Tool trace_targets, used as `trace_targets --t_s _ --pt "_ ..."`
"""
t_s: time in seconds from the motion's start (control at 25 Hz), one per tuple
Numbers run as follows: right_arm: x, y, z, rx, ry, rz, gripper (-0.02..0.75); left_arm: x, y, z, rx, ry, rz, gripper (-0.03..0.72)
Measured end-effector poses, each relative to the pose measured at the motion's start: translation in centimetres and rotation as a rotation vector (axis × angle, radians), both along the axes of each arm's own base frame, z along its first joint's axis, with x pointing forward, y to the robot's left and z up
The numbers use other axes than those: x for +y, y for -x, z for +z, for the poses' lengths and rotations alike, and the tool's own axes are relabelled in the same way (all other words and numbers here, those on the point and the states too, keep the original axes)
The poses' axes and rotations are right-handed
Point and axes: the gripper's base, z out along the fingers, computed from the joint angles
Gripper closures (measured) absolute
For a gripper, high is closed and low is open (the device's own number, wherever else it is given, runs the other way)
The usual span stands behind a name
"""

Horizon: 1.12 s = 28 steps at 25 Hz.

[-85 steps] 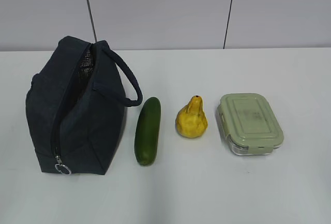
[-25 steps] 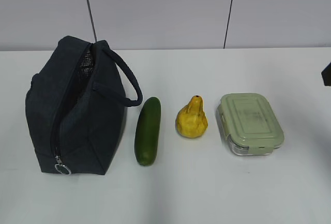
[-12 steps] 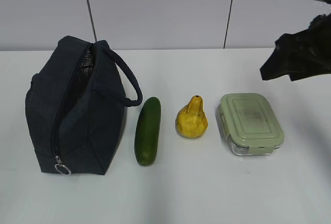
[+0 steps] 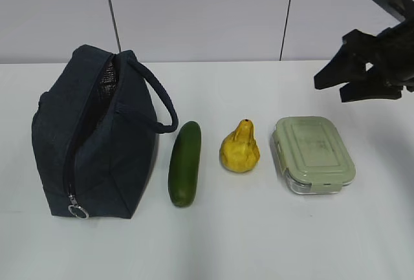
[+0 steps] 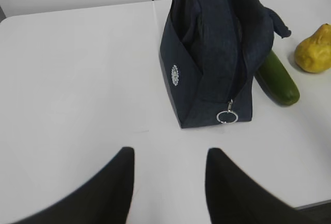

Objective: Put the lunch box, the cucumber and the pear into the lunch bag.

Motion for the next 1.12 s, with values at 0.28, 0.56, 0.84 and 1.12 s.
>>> trace_targets --t_s 0.28,0.56,0.84,1.12 --pt "-4.5 0.7 -0.1 0.018 -0.018 -0.053 0.235 0.0 0.0 0.0 0.0 0.0 0.0 0.412" --pt "-5.6 1.3 -0.9 0.047 0.036 -0.056 0.236 0.0 0.0 0.0 0.001 0.0 0.0 0.412" --pt "-5.8 1.2 -1.1 0.038 0.067 -0.063 0.236 0.0 0.0 0.0 0.001 0.0 0.0 0.412" --pt "-5.6 1.5 -2.7 0.141 0.045 0.02 0.237 0.0 0.0 0.0 0.001 0.0 0.0 0.412"
